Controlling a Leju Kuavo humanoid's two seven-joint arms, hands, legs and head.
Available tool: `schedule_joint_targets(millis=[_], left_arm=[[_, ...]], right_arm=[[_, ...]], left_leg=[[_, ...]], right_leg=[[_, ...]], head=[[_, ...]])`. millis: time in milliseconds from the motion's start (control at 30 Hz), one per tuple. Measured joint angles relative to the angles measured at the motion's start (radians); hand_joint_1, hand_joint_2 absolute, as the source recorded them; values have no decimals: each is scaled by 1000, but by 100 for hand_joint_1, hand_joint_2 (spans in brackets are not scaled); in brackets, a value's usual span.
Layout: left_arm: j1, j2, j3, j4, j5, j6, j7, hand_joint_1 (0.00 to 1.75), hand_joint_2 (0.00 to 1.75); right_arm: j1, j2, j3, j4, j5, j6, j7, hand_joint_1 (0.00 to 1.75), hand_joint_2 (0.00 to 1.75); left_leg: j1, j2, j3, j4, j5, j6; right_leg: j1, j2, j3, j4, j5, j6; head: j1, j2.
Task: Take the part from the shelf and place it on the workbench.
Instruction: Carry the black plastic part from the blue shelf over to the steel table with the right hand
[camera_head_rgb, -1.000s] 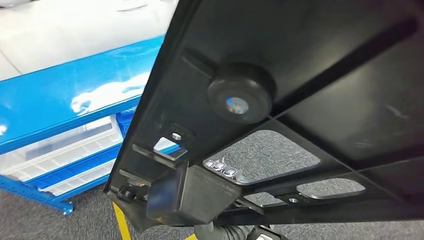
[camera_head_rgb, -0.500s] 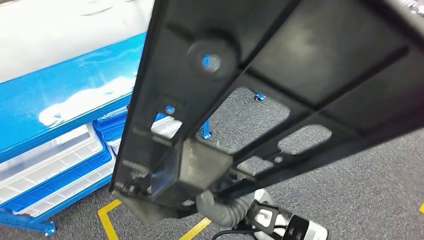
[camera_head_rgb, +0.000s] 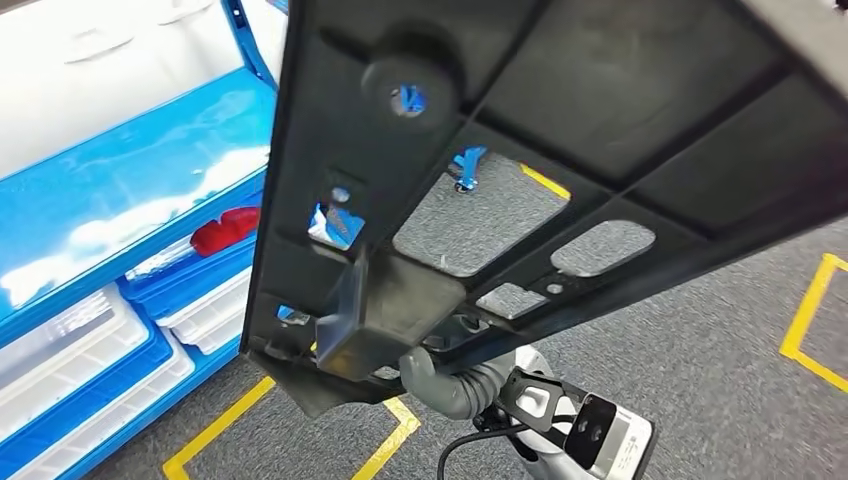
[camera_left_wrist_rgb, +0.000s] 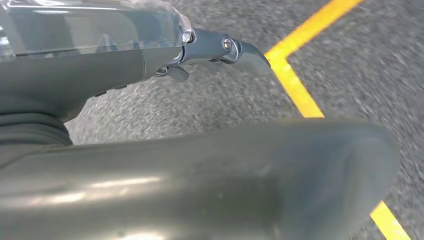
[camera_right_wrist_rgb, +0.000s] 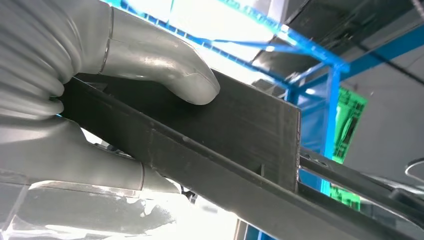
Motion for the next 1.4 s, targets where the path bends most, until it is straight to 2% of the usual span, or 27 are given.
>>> schedule_joint_targets(millis=[67, 133, 167, 233, 300, 333, 367, 433, 500, 533, 600, 667, 700, 767, 833, 867, 900, 933, 967, 1000, 1067, 1133, 1200, 1233, 1300, 1333, 1400], left_arm=[[1, -1, 0, 0, -4, -1, 1, 0, 0], [-1, -2, 0, 1, -5, -2, 3, 0, 0], [-2, -4, 0, 1, -5, -3, 4, 0, 0], [-2, -6, 0, 1, -6, -4, 6, 0, 0], [1, -6, 0, 1, -6, -3, 8, 0, 0], [2, -6, 0, 1, -7, -3, 9, 0, 0], [3, -6, 0, 1, -8, -2, 10, 0, 0], [1, -6, 0, 1, -10, -2, 12, 0, 0], [-1, -7, 0, 0, -11, -2, 12, 0, 0], [-1, -7, 0, 0, -11, -2, 12, 0, 0], [-2, -7, 0, 0, -12, -2, 12, 0, 0], [-3, -7, 0, 0, -13, -2, 12, 0, 0], [-5, -7, 0, 0, -13, -2, 12, 0, 0], [-7, -7, 0, 0, -13, -2, 12, 0, 0], [-4, -8, 0, 0, -14, -3, 11, 0, 0], [-3, -8, -1, 0, -16, -4, 10, 0, 0], [-1, -7, -1, 0, -18, -5, 9, 0, 0], [0, -7, -1, 0, -21, -5, 9, 0, 0], [1, -7, -1, 0, -22, -5, 9, 0, 0], [0, -7, -1, 0, -23, -5, 9, 0, 0], [0, -7, -1, 1, -24, -4, 11, 0, 0], [-2, -7, -1, 1, -24, -3, 14, 0, 0], [-6, -8, -1, 1, -24, -2, 17, 0, 0], [-8, -8, -1, 1, -25, -2, 18, 0, 0], [-8, -10, -1, 1, -25, -2, 19, 0, 0], [-6, -11, -1, 1, -27, -2, 20, 0, 0], [-2, -12, -1, 1, -30, 1, 24, 0, 0]], right_arm=[[1, 3, -10, 1, 3, -3, 0, 175, 175], [7, 4, -17, 0, 6, -4, 0, 175, 175], [11, 4, -21, 0, 6, -4, 0, 175, 175], [16, 4, -28, -2, 8, -6, 0, 175, 175], [19, 4, -31, -2, 10, -7, 0, 175, 175], [23, 4, -33, -2, 10, -8, -1, 175, 175], [28, 4, -34, -2, 10, -9, -1, 175, 175], [37, 4, -39, -2, 8, -11, -1, 175, 175], [40, 4, -42, -2, 6, -13, 0, 175, 175], [41, 4, -44, -2, 5, -13, -1, 175, 175], [41, 4, -47, -3, 3, -14, -1, 175, 175], [43, 4, -50, -4, 2, -14, -1, 175, 175], [45, 4, -51, -4, 2, -14, -1, 175, 175], [46, 5, -52, -5, 2, -14, -1, 175, 175], [47, 8, -52, -6, 2, -15, -1, 175, 175], [49, 9, -52, -6, 2, -15, -1, 175, 175], [52, 9, -52, -6, 2, -15, -1, 175, 175], [56, 9, -53, -6, 2, -14, -1, 175, 175], [59, 9, -54, -7, 1, -13, -1, 175, 175], [61, 10, -56, -8, 1, -10, -1, 175, 175], [62, 11, -59, -10, 1, 0, -1, 175, 175], [63, 14, -63, -10, 1, 9, -1, 175, 175], [64, 15, -68, -11, 0, 17, -1, 175, 175], [65, 15, -71, -12, 0, 19, -1, 175, 175], [64, 15, -76, -14, -2, 20, -1, 175, 175], [63, 16, -78, -14, -3, 20, -1, 175, 175], [65, 16, -82, -14, -7, 21, -1, 175, 175]], left_leg=[[1, -33, 27, -65, 15, 6], [0, -19, 29, -71, 16, 15], [1, -7, 30, -75, 20, 21], [3, 20, 30, -83, 26, 36], [-1, 47, 30, -83, 27, 43], [-3, 61, 29, -83, 27, 45], [-3, 74, 29, -83, 26, 44], [-4, 98, 29, -81, 24, 42], [-4, 114, 31, -79, 20, 38], [-6, 121, 33, -78, 17, 34], [-11, 135, 36, -75, 12, 24], [-12, 152, 40, -76, 9, 13], [-11, 153, 42, -76, 6, 7], [-7, 120, 31, -40, -26, -3], [-5, 70, -19, 74, -91, -8], [-5, 59, -51, 143, -121, -9], [-5, 55, -76, 195, -137, -9], [-5, 53, -87, 213, -131, -9], [-4, 51, -79, 190, -106, -7], [-3, 43, -54, 130, -66, -5], [1, -1, 4, -5, -6, 1], [1, -31, 28, -61, 6, 7], [0, -16, 30, -67, 10, 17], [2, -4, 31, -71, 14, 23], [4, 22, 33, -80, 21, 36], [1, 35, 33, -81, 21, 40], [-3, 62, 32, -81, 20, 43]], right_leg=[[-1, 20, -10, 4, 4, 12], [-3, 41, -18, 2, 11, 27], [-2, 34, -22, 5, 9, 32], [0, -13, -47, 57, -25, 43], [-4, -63, -102, 178, -90, 50], [-7, -72, -130, 239, -114, 52], [-9, -76, -146, 274, -122, 54], [-12, -84, -126, 242, -91, 55], [-11, -106, -61, 127, -37, 51], [-6, -126, -33, 75, -25, 46], [1, -147, -3, 14, -15, 34], [5, -133, -5, 7, -16, 22], [3, -123, -4, 4, -14, 16], [-4, -104, -2, -3, -9, 4], [-5, -84, -3, -5, -6, -3], [-4, -72, -4, -4, -6, -5], [-3, -59, -4, -3, -6, -6], [-3, -46, -4, -2, -5, -6], [-3, -32, -4, 0, -6, -6], [-3, -19, -4, 3, -6, -4], [-3, 7, -6, 9, -7, 2], [-5, 27, -14, 10, -3, 15], [-8, 47, -20, 6, 4, 30], [-7, 40, -23, 10, 1, 36], [-3, -8, -52, 67, -34, 43], [-2, -42, -80, 126, -66, 45], [-3, -73, -142, 258, -121, 48]], head=[[0, 0], [0, 0], [0, 0], [0, 0], [0, 0], [1, 0], [1, 0], [1, 0], [1, 0], [1, 0], [0, 0], [0, 0], [0, 0], [0, 0], [0, 0], [0, 0], [0, 0], [0, 0], [0, 0], [0, 0], [0, 0], [0, 0], [0, 0], [0, 0], [1, 0], [2, 0], [2, 0]])
